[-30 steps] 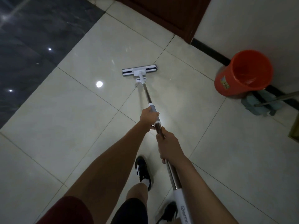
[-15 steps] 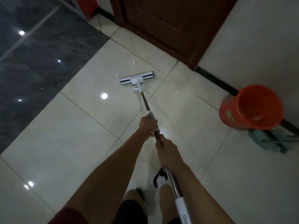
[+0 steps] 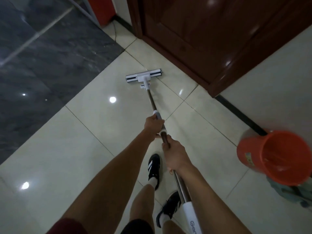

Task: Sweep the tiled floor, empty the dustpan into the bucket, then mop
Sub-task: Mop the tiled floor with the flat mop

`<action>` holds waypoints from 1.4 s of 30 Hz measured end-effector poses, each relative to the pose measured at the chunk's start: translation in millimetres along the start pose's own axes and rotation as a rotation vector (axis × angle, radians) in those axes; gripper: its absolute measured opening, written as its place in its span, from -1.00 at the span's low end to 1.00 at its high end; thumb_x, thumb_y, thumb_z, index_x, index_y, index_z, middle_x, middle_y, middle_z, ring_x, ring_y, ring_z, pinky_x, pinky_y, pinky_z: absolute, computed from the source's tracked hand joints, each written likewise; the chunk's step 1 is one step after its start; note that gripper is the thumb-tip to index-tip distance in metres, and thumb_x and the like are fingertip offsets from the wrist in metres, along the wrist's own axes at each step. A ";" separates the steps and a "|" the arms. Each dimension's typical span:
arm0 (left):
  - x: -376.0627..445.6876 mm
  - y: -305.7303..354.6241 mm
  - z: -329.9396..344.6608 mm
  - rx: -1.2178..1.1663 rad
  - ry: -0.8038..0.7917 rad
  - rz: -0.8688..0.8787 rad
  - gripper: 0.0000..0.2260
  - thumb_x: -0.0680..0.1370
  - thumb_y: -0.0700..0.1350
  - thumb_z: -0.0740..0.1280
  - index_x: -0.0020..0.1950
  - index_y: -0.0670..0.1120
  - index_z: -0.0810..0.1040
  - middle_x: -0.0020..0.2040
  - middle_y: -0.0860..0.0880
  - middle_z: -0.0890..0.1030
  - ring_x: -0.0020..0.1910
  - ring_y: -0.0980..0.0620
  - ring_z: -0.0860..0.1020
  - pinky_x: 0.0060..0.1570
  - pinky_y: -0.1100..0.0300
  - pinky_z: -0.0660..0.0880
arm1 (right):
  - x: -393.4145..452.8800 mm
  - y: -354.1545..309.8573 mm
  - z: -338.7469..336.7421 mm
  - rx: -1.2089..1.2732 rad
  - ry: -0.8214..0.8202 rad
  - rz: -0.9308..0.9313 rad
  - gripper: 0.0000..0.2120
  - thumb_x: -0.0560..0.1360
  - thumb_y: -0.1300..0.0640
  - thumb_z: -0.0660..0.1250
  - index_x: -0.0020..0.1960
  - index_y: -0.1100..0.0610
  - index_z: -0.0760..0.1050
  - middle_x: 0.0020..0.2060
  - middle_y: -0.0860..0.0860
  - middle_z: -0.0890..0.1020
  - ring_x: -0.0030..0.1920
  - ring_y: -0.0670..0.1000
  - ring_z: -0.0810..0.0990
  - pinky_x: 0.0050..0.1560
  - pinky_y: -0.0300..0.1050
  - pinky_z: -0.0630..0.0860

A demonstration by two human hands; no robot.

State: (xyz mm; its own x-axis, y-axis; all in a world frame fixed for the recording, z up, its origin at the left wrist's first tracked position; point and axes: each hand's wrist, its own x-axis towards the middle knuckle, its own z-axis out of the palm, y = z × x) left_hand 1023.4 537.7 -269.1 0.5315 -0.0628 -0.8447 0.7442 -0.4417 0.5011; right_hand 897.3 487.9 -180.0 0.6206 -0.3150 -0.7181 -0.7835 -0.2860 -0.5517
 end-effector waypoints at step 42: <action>-138.5 -95.5 160.6 0.732 -0.087 0.235 -0.60 0.63 -0.28 0.18 0.48 -0.15 0.39 0.19 -0.26 0.61 -0.03 -0.23 0.69 -0.15 -0.16 0.68 | -123.3 176.1 -126.0 -0.410 -0.023 0.018 -0.71 0.66 -0.02 0.13 0.17 0.19 0.44 -0.05 0.10 0.57 -0.12 0.11 0.58 -0.13 -0.06 0.50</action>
State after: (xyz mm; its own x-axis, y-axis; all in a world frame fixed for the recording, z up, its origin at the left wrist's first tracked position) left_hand 813.8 444.8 -230.1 0.5862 -0.2853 -0.7583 0.1424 -0.8851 0.4431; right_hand 686.8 362.4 -135.1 0.6019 -0.3042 -0.7383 -0.7140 -0.6190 -0.3271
